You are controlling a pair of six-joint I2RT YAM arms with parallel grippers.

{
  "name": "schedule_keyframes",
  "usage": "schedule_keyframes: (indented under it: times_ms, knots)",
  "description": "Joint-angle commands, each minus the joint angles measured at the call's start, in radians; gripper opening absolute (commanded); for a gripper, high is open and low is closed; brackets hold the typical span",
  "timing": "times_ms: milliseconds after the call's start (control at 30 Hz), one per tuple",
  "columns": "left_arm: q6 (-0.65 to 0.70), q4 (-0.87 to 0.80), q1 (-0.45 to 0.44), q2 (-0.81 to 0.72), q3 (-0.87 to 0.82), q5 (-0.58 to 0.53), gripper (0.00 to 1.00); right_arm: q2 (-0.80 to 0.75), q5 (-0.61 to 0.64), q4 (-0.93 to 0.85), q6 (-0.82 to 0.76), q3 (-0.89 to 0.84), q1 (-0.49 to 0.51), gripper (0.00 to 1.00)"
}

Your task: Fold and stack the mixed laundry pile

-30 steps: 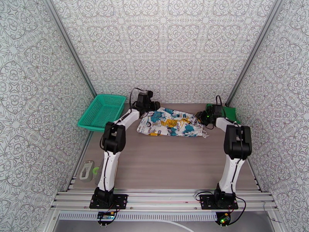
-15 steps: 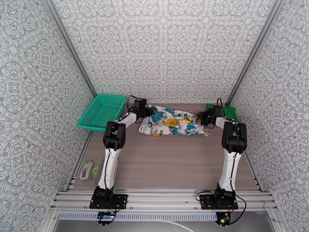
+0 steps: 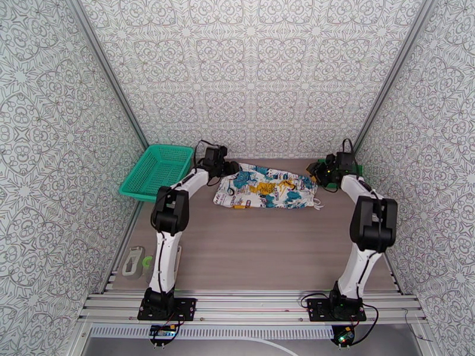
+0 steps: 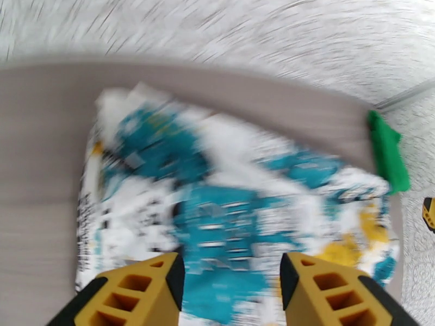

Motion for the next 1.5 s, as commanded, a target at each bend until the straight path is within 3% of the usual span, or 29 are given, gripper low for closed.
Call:
schedule_keyframes:
  times_ms: [0, 267, 533, 867, 1267, 1467]
  knots:
    - [0.035, -0.035, -0.036, 0.025, 0.028, -0.005, 0.51, 0.045, 0.055, -0.095, -0.08, -0.003, 0.065, 0.45]
    - [-0.024, 0.024, -0.036, 0.121, -0.008, 0.032, 0.45, 0.209, 0.102, -0.156, -0.126, 0.075, 0.081, 0.44]
    - [-0.051, 0.126, 0.001, 0.019, -0.318, 0.036, 0.43, 0.253, 0.178, -0.253, -0.163, 0.063, 0.081, 0.43]
    - [-0.042, 0.193, 0.0, -0.21, -0.669, 0.017, 0.42, 0.114, 0.193, -0.215, -0.172, -0.171, 0.081, 0.43]
    - [-0.081, 0.227, -0.059, -0.534, -1.077, -0.039, 0.42, -0.197, 0.221, -0.194, -0.206, -0.551, 0.092, 0.43]
    - [-0.094, 0.17, -0.089, -0.703, -1.175, -0.09, 0.43, -0.351, 0.232, -0.234, -0.227, -0.644, 0.095, 0.43]
